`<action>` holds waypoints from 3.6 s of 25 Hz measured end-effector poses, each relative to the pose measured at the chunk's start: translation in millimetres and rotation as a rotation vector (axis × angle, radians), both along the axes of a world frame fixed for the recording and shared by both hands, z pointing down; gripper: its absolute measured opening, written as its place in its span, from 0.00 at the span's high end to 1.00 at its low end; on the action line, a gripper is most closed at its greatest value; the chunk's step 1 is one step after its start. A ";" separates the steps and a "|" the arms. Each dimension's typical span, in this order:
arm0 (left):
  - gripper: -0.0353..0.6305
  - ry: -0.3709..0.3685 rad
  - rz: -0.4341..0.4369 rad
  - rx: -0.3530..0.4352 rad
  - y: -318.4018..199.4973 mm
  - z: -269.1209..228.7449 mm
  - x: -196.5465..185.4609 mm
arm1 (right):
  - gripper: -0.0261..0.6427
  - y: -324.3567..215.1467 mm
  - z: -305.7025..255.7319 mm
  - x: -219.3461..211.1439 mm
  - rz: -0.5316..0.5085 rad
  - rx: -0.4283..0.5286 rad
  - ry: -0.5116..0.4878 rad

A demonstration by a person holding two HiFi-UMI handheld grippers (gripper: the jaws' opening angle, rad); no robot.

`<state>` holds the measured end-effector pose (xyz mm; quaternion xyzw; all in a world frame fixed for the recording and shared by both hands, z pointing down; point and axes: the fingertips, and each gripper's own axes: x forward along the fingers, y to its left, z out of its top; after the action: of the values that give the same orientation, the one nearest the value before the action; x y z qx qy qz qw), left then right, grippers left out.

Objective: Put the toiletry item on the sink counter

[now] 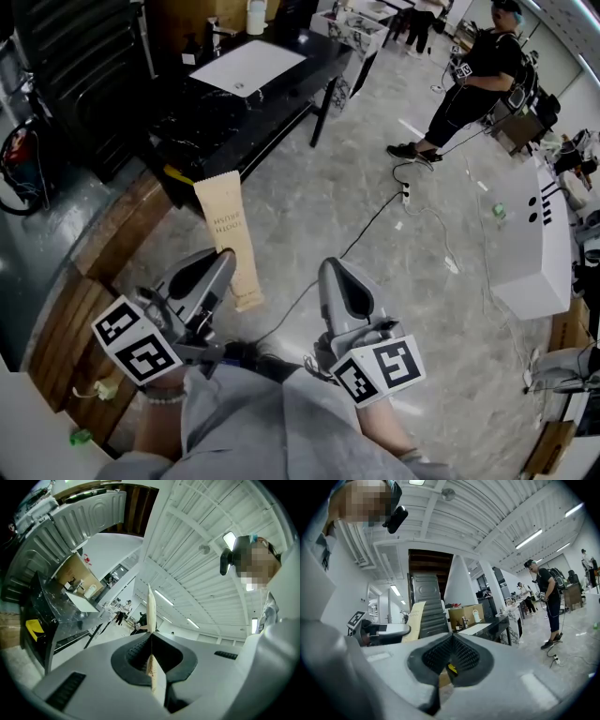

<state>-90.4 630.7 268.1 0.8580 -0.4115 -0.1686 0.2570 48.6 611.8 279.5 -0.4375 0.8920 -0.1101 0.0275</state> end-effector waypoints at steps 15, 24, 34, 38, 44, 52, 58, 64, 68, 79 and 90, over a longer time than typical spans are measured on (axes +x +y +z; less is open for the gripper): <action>0.94 -0.005 0.106 0.014 -7.7 3.2 67.3 | 0.97 14.9 11.2 78.1 0.135 -0.008 -0.014; 0.94 0.022 0.183 0.031 -34.6 8.4 88.9 | 0.96 4.9 18.5 101.3 0.224 -0.015 0.002; 0.94 0.041 0.188 0.045 -105.3 15.7 84.3 | 0.96 -64.0 20.5 92.2 0.219 0.001 0.037; 0.94 0.050 0.185 0.039 -144.1 13.4 84.8 | 0.97 -102.6 16.2 91.4 0.215 0.004 0.042; 0.94 0.040 0.192 0.052 -210.2 3.7 84.8 | 0.96 -167.9 7.8 91.1 0.218 0.011 0.041; 0.94 0.031 0.199 0.062 -300.0 -2.4 86.3 | 0.97 -259.5 2.8 91.4 0.223 0.022 0.031; 0.94 0.022 0.190 0.063 -362.1 -3.7 80.5 | 0.96 -324.1 0.3 84.8 0.210 0.028 0.023; 0.94 0.020 0.170 0.054 -414.3 3.5 66.5 | 0.97 -379.2 7.7 72.4 0.194 0.019 0.025; 0.94 0.027 0.158 0.050 -438.3 7.3 57.9 | 0.96 -403.7 12.3 64.8 0.185 0.008 0.026; 0.94 0.038 0.115 0.052 -451.7 6.7 34.9 | 0.96 -426.5 6.7 43.1 0.144 0.011 0.032; 0.94 0.041 0.038 0.049 -461.2 9.4 14.1 | 0.96 -445.8 11.0 28.3 0.089 0.004 0.038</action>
<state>-76.3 169.5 277.5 0.8681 -0.3856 -0.1913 0.2473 76.9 166.0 290.5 -0.4787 0.8723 -0.0987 0.0161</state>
